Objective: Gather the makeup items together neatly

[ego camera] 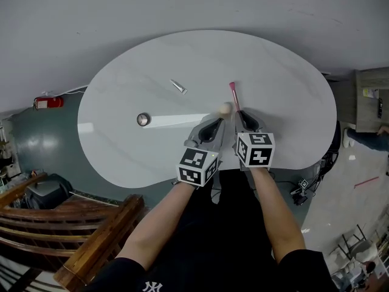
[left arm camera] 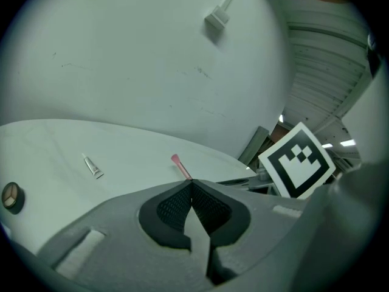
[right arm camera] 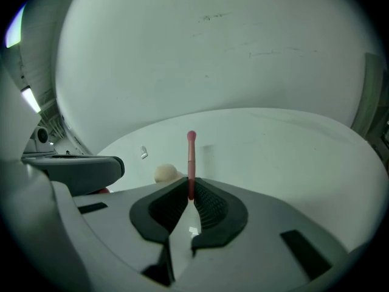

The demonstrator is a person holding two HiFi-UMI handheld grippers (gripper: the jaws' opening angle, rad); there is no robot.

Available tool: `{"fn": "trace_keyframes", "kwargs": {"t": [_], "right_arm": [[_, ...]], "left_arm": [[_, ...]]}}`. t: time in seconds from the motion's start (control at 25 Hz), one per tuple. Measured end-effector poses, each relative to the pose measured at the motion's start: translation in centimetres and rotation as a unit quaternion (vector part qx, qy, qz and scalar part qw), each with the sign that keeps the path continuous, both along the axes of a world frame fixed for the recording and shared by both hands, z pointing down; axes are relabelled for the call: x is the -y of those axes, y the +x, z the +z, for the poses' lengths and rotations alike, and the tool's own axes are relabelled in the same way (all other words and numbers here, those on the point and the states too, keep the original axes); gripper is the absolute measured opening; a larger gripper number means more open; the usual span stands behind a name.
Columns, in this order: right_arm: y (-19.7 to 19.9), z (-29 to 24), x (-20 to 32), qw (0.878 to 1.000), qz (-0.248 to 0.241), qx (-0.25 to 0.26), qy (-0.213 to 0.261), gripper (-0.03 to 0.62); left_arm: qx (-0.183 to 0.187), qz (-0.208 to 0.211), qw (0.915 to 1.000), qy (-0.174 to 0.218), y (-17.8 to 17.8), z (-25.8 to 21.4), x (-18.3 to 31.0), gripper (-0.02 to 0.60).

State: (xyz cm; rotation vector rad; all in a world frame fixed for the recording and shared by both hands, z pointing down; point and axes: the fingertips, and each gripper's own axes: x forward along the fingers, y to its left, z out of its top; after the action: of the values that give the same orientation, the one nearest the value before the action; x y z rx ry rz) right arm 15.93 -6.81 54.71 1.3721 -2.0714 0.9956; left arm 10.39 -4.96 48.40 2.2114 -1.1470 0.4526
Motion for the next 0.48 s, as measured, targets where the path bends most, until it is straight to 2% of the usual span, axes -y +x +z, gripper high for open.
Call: {"fn": "trace_keyframes", "kwargs": {"t": [0.48], "right_arm": [[-0.7,2.5,0.3,0.999,0.007,0.025,-0.033,0.041]], "left_arm": [[0.013,-0.013,0.9997,-0.014,-0.7,1.2,0.0,0.009]]}}
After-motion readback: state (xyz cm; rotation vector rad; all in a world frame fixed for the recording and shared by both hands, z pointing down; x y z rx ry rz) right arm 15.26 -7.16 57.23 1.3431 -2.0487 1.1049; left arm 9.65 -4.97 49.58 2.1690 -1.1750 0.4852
